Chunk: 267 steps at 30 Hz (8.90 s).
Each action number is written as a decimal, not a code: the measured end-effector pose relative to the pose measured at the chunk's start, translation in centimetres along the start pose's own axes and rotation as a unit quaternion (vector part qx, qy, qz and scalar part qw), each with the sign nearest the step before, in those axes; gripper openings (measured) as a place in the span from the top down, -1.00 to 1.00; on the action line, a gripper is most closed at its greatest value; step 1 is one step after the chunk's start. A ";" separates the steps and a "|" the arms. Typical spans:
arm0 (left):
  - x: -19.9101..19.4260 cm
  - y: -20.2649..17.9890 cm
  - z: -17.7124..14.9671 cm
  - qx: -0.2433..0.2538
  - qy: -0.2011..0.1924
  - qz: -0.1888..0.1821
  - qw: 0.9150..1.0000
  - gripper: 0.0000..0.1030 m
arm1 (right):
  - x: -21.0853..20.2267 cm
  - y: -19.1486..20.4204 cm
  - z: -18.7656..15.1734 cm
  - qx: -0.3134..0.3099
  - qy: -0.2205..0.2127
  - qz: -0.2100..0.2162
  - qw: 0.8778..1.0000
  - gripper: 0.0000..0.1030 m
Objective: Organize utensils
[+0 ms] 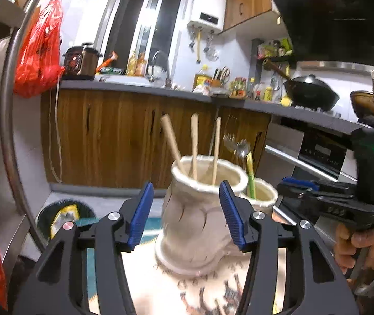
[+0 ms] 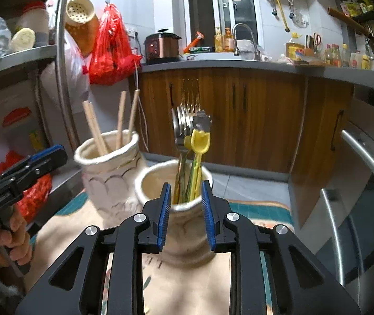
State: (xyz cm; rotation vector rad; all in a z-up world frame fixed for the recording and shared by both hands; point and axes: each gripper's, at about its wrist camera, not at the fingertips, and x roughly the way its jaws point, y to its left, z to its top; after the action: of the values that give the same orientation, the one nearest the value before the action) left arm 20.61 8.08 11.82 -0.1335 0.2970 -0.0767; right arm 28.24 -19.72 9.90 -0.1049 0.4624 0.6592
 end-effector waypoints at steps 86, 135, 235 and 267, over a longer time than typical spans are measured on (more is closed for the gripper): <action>-0.3 -2.8 -10.4 0.047 0.300 -0.037 0.952 0.36 | -0.2 5.1 -10.0 -0.141 0.323 0.065 0.933 0.71; -3.6 2.0 -4.5 -0.030 0.226 -0.109 0.968 0.91 | -1.2 2.3 -4.3 -0.078 0.246 0.105 0.960 0.79; 2.2 -3.3 1.9 0.054 -0.028 0.032 0.998 -0.18 | 4.1 -0.7 1.9 0.008 0.012 0.002 1.000 0.67; -3.5 -2.8 -4.7 -0.017 -0.030 0.052 0.998 -0.89 | -6.3 1.7 -6.9 -0.001 -0.110 -0.005 0.994 -0.85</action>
State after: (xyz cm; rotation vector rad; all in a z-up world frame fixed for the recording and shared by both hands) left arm 15.72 5.13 8.80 -0.1525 0.2451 0.0360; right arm 20.19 -23.57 6.65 -0.0353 0.2485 0.6536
